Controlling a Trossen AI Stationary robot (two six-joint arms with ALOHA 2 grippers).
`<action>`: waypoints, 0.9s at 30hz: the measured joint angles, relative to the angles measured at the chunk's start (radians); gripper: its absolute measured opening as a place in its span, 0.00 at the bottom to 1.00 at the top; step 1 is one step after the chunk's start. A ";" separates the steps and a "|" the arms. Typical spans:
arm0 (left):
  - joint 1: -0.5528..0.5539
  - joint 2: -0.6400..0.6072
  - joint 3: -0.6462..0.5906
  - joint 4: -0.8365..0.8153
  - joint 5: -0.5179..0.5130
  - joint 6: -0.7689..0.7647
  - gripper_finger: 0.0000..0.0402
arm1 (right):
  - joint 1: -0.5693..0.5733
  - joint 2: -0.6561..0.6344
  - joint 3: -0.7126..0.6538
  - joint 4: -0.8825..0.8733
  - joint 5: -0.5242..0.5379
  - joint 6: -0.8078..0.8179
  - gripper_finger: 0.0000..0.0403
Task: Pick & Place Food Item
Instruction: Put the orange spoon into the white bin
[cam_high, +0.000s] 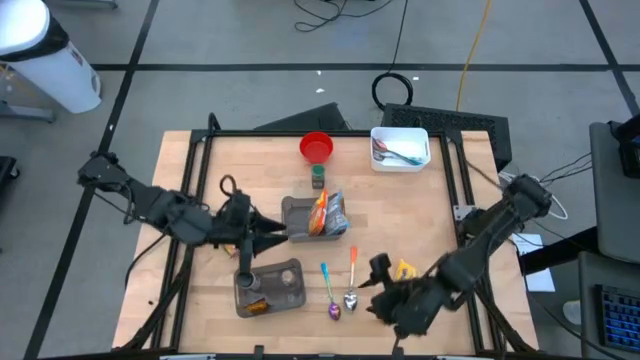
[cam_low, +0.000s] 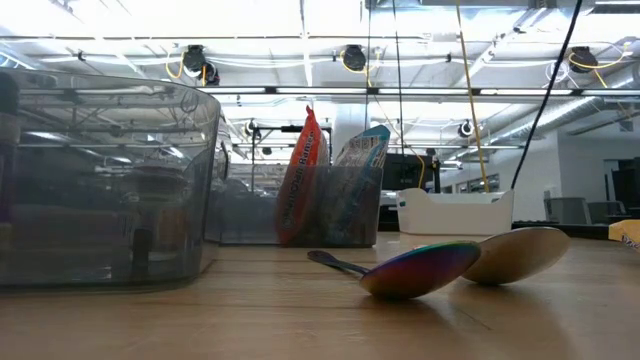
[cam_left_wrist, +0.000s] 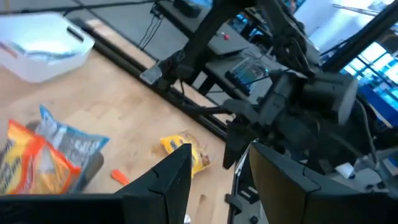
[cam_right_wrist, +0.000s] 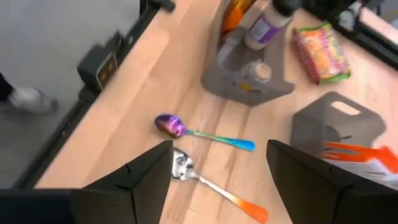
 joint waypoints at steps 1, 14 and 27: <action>-0.012 0.012 0.000 -0.001 -0.017 -0.020 0.42 | 0.008 0.023 0.000 0.004 0.002 -0.006 0.62; -0.080 0.089 0.000 -0.004 -0.055 -0.112 0.42 | 0.021 0.258 0.000 0.157 0.020 -0.039 0.62; -0.084 0.089 0.000 -0.009 -0.062 -0.109 0.42 | 0.033 0.383 -0.018 0.144 0.029 0.015 0.62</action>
